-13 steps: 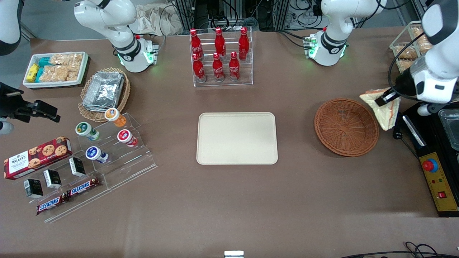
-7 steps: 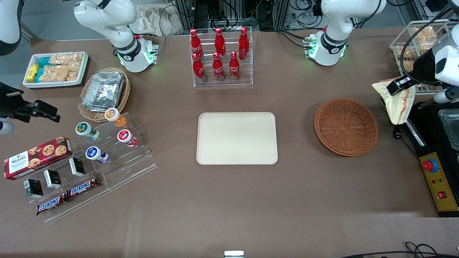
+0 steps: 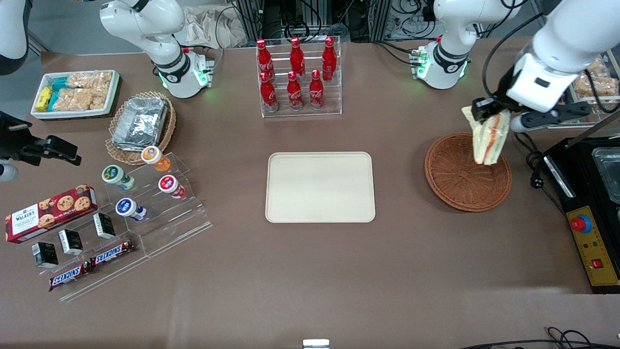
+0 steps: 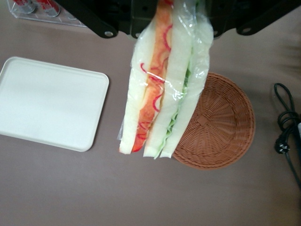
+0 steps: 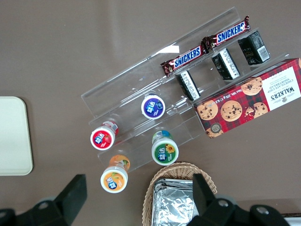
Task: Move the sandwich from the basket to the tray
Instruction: 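Carry the held sandwich over to the white tray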
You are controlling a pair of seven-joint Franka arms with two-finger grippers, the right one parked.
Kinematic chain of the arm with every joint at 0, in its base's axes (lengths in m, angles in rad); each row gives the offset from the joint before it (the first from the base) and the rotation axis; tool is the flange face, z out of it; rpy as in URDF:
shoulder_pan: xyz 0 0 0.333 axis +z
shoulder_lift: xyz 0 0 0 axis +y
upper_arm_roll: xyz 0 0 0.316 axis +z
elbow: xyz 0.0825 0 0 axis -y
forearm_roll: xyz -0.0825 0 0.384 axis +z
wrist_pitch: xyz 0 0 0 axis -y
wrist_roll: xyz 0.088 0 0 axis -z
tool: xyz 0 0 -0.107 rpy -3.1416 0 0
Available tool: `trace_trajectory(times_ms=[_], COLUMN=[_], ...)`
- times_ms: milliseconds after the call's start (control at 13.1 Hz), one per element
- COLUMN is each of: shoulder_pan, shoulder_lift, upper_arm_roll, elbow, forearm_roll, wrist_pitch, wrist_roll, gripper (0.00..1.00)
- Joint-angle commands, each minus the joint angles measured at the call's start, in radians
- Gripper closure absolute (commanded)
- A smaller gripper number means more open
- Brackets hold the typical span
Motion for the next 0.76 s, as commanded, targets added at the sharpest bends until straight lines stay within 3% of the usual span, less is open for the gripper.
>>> trace_trajectory(times_ms=[0,382,688], shoulder_pan=[0.004,0.002,-0.026], shoulder_lift=[0.066,0.195,0.309], upper_arm_roll=[-0.073,-0.221,-0.245], elbow=[0.037,0.017,-0.045], forearm_roll=[0.01,0.046,0.09], wrist_pitch=[-0.008,0.1,0.248], wrist_roll=[-0.009,-0.081,-0.115], gripper=[1.0,1.0,1.0])
